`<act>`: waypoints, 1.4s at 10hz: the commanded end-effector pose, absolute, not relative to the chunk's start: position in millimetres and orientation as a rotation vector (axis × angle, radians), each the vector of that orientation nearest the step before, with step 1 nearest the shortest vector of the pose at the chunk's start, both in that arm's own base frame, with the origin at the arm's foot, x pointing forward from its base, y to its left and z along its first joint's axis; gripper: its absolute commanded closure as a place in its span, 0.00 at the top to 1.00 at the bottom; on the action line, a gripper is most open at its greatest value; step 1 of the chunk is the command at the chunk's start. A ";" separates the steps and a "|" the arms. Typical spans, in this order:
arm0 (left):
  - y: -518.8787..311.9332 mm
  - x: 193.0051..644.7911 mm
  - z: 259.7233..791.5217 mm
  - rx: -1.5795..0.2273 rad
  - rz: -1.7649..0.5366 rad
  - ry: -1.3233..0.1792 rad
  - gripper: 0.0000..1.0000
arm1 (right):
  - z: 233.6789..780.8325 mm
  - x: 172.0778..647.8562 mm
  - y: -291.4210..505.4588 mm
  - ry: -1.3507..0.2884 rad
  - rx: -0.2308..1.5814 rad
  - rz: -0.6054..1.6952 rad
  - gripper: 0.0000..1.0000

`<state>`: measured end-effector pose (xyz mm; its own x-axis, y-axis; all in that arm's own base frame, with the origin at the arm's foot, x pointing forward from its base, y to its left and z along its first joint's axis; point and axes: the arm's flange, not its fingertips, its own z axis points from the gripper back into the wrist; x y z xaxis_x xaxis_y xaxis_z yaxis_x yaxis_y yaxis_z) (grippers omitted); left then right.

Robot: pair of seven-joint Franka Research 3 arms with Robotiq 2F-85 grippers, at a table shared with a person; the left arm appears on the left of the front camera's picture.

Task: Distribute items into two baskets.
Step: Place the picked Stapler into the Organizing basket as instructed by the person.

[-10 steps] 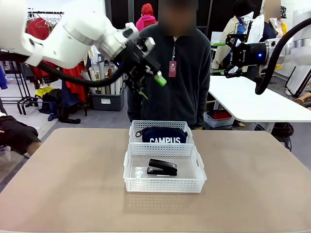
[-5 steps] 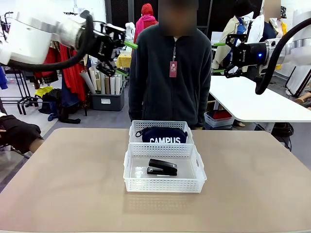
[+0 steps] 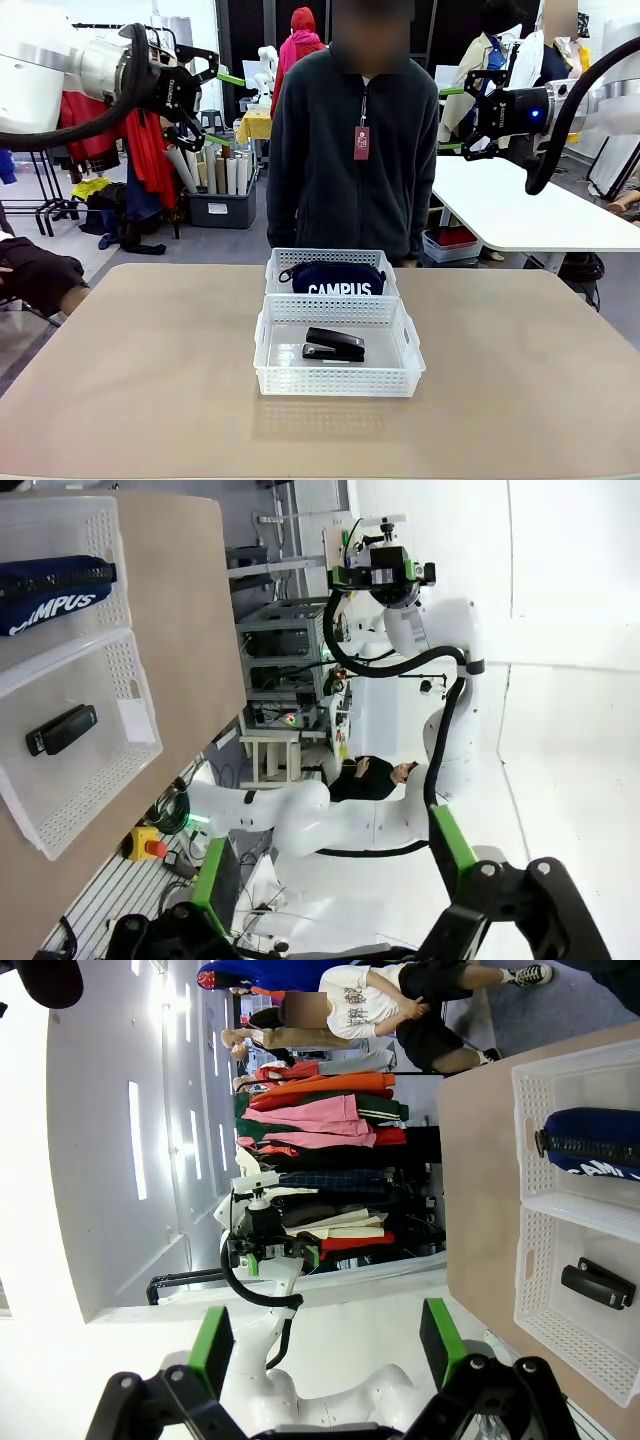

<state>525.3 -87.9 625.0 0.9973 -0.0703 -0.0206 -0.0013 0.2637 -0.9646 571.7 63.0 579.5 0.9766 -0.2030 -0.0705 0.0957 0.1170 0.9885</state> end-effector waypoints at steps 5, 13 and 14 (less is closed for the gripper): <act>-59.6 545.1 609.8 -1.434 0.017 0.030 1.00 | 583.1 570.6 64.8 -0.089 1.437 -0.229 1.00; -8.2 556.6 610.3 -1.537 -0.040 -0.079 1.00 | 583.1 570.6 64.8 -0.089 1.437 -0.229 1.00; -14.1 558.3 604.6 -1.543 -0.027 -0.089 1.00 | 583.1 570.6 64.8 -0.089 1.437 -0.229 1.00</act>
<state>557.8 -13.0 606.2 0.9976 0.0321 0.0618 0.0600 0.0526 -0.9968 571.7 63.0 579.6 0.9766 -0.2030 -0.0704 0.0956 0.1170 0.9885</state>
